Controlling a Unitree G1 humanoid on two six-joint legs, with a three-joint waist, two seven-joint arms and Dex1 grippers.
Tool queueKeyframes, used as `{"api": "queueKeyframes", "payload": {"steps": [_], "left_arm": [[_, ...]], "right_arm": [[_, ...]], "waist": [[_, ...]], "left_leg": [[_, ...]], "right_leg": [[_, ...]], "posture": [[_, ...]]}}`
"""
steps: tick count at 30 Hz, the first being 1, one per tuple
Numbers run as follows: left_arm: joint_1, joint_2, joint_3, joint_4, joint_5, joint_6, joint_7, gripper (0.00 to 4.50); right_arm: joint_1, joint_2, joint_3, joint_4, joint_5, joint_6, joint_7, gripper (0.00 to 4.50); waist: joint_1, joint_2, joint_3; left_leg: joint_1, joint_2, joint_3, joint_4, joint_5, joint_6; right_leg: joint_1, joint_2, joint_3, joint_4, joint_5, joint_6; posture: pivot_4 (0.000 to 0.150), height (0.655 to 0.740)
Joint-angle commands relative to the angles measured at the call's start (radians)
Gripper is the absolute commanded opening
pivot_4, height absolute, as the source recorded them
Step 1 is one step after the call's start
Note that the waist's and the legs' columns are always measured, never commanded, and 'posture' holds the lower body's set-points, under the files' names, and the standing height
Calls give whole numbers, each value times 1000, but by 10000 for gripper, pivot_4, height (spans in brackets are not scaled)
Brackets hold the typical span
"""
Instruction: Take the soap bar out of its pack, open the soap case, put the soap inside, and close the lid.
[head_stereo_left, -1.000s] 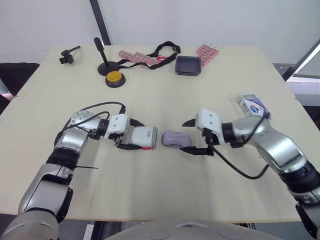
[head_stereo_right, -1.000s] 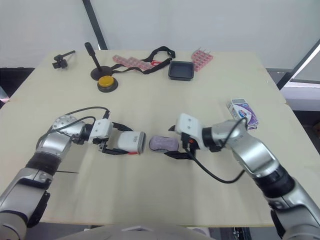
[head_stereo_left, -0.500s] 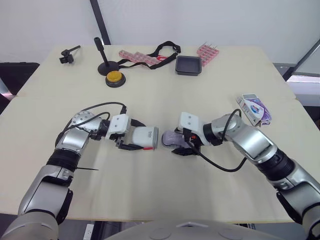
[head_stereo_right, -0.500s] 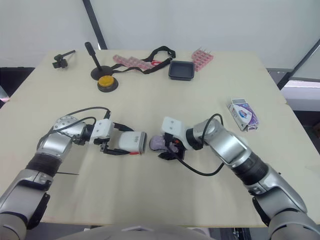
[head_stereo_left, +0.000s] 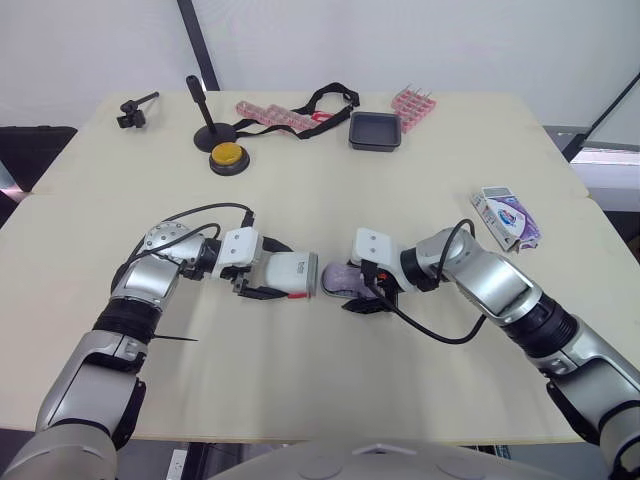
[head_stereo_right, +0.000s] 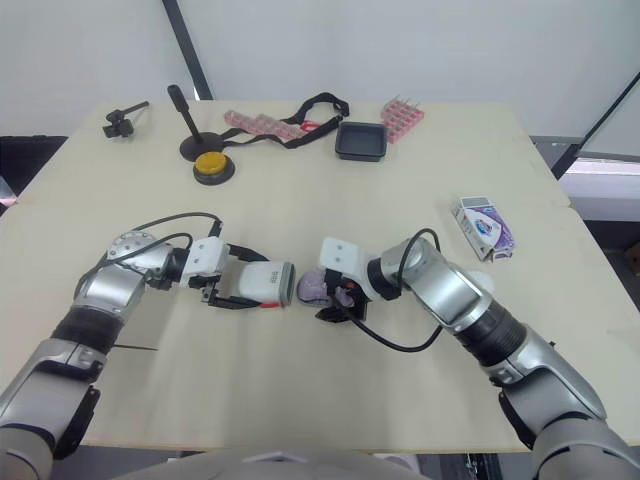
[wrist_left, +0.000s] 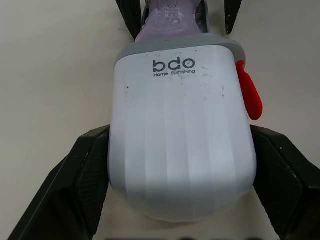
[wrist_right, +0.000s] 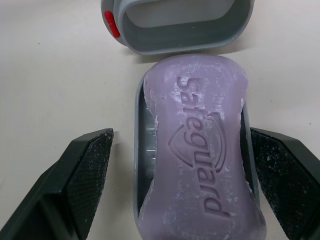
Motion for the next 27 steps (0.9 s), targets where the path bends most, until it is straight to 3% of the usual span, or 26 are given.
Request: {"api": "queueKeyframes", "payload": {"steps": [1,5,17,27], "left_arm": [[7,11,11,-32,-9,3,3,34804],[10,11,13,-37,-12,6,4,34804],[18,-4,10,-51,-22,35,13,34804],[27,-44,0,-95,-24,77,19,34804]], "right_arm": [[-6,-11,18,33,-39,-18,11,36968],[3,-14,17,38,-47,-28,18,25490],[-46,-82,10,-20,-63,-60,106,25473],[-89,-55,27,-30,-78,-22,123,25473]], "waist": [[1,0,0],[2,-1,0],[7,0,0],[2,0,0]], "left_leg": [[0,0,0,0,0,0],[0,0,0,0,0,0],[0,0,0,0,0,0],[-1,0,0,-1,0,0]], "right_leg": [[0,0,0,0,0,0],[0,0,0,0,0,0],[0,0,-1,-1,0,0],[0,0,0,-1,0,0]], "posture": [[1500,7291],[1500,7291],[1500,7291],[1500,7291]]}}
